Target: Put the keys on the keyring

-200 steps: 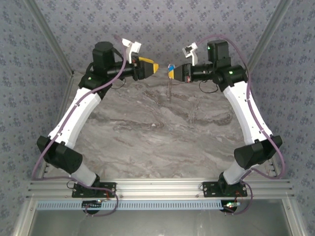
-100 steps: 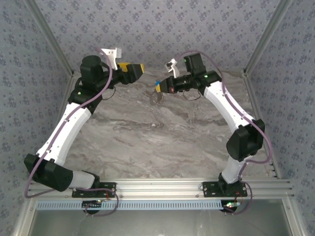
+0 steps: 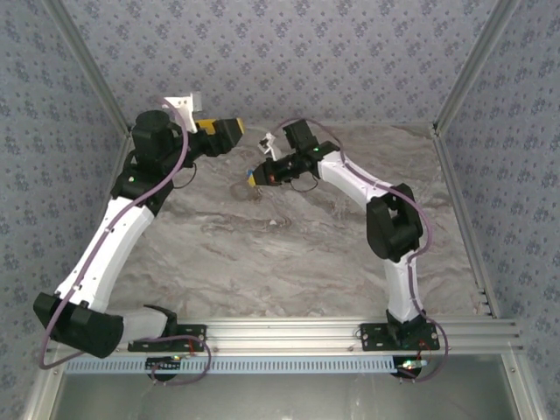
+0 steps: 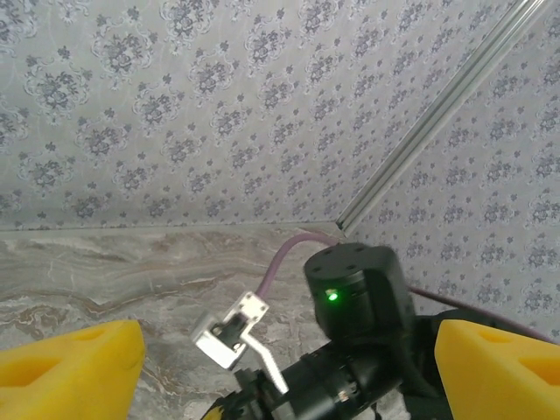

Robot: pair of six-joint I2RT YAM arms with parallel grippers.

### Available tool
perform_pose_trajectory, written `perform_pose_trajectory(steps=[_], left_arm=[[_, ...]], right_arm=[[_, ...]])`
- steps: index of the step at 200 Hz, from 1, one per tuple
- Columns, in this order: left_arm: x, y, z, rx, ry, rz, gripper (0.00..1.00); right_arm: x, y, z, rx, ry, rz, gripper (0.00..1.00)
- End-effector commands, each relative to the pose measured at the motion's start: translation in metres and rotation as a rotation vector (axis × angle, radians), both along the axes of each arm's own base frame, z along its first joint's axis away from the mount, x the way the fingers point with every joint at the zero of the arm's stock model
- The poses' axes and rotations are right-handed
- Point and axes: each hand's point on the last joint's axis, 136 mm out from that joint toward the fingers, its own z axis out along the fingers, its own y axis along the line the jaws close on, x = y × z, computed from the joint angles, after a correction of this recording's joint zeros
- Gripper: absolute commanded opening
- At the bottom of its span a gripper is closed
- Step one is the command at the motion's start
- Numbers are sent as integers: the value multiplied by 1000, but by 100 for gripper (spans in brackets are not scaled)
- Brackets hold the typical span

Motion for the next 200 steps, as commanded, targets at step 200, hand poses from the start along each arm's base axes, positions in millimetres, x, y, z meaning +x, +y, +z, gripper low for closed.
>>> perform_pose_trajectory(steps=[200], left_arm=[[-7, 13, -30, 11, 31, 49, 86]], right_arm=[[-151, -25, -132, -153, 177, 8, 6]])
